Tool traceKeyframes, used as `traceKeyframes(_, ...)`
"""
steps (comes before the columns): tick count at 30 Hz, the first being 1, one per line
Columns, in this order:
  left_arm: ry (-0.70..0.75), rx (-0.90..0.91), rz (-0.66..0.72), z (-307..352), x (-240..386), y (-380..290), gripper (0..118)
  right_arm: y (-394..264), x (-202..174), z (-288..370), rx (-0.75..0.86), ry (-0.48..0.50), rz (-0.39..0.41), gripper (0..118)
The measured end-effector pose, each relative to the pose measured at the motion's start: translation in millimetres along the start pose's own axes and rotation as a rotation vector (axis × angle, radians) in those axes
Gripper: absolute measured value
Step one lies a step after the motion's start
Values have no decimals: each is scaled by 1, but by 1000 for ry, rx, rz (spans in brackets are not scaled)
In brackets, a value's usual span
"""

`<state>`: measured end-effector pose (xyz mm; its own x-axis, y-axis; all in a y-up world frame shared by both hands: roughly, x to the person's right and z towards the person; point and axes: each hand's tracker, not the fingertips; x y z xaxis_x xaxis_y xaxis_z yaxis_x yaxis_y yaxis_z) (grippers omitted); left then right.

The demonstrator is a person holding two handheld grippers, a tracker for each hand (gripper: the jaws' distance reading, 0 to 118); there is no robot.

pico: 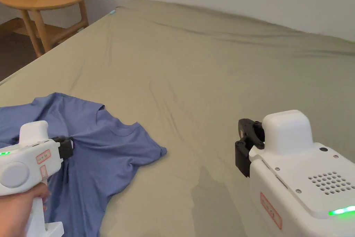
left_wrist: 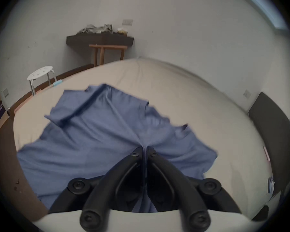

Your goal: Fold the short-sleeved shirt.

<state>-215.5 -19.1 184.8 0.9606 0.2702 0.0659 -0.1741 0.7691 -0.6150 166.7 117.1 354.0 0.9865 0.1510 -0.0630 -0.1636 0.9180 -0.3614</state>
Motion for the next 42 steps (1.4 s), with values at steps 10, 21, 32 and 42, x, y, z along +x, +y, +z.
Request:
traceKeyframes(10, -147, 370, -77, 97, 54, 68, 1, 11, 19, 49, 87, -52, -23, 2)
traceKeyframes(21, -262, 611, -283, 176, 164, 144, 1, 16, 48, 99, 161, -150, -61, 2)
traceKeyframes(32, -480, 667, -463, 169, 309, 160, 1, -5, 119, 136, 165, -327, -109, 2)
traceKeyframes(42, -675, 494, -632, 86, 448, 85, 1, -42, 185, 152, 91, -485, -178, 2)
